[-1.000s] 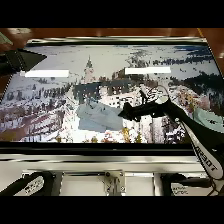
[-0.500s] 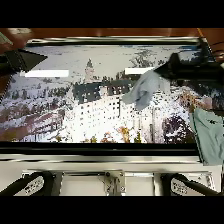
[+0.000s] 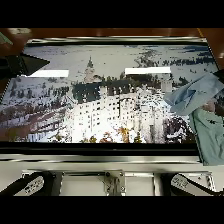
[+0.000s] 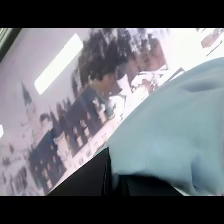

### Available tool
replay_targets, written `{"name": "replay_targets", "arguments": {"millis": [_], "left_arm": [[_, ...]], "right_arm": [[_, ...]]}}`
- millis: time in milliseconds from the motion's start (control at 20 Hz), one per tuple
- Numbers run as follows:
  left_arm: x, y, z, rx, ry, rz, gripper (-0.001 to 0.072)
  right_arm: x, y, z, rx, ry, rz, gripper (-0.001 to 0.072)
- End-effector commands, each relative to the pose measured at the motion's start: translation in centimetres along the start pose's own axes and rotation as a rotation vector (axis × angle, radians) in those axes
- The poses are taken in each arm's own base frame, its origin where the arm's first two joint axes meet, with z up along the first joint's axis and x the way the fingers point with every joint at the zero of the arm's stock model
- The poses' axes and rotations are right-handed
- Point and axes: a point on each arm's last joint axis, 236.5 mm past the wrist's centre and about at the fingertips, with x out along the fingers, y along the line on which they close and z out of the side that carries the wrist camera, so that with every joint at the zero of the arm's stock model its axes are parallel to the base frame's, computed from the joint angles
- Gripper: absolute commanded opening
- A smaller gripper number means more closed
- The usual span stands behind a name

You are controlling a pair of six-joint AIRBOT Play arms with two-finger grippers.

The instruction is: Fold the shirts.

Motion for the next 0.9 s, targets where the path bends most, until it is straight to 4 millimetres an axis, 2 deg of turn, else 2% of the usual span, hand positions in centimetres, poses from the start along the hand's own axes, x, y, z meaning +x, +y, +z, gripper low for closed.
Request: {"name": "replay_targets", "arguments": {"millis": [0, 200, 300, 400, 550, 650, 700, 800, 850], "left_arm": [[0.0, 0.0, -0.1, -0.001, 0.005, -0.002, 0.0037], [0.1, -0.3, -0.4, -0.004, 0.018, -0.012, 0.0037], [0.4, -0.7, -0.7, 0.0, 0.03, -0.025, 0.0037], [0.8, -1.2, -1.0, 0.004, 0.039, -0.036, 0.0037], [1.1, -1.7, -1.2, 0.008, 0.049, -0.048, 0.0037], [1.3, -1.9, -1.3, 0.01, 0.053, -0.054, 0.0038], [1.3, -2.0, -1.4, 0.01, 0.056, -0.057, 0.0037], [1.5, -2.2, -1.5, 0.012, 0.06, -0.062, 0.0038], [1.5, -2.2, -1.5, 0.012, 0.06, -0.063, 0.0037]], "right_arm": [[-1.5, -3.0, 3.6, -0.006, -0.139, -0.07, 0.006], [-0.7, -0.6, 6.8, 0.018, -0.244, 0.082, 0.006], [-1.0, 0.5, 8.5, 0.009, -0.312, 0.139, 0.006], [-1.5, 0.4, 9.6, -0.041, -0.363, 0.124, 0.006], [-2.2, -0.5, 9.4, -0.168, -0.354, 0.082, 0.006], [-2.1, -2.9, 8.0, -0.191, -0.279, 0.0, 0.006], [-1.9, -4.8, 6.5, -0.206, -0.208, -0.067, 0.006], [-2.4, -10.5, 2.9, -0.181, -0.033, -0.287, 0.006], [-3.3, -13.3, 1.5, -0.137, 0.029, -0.407, 0.006]]}}
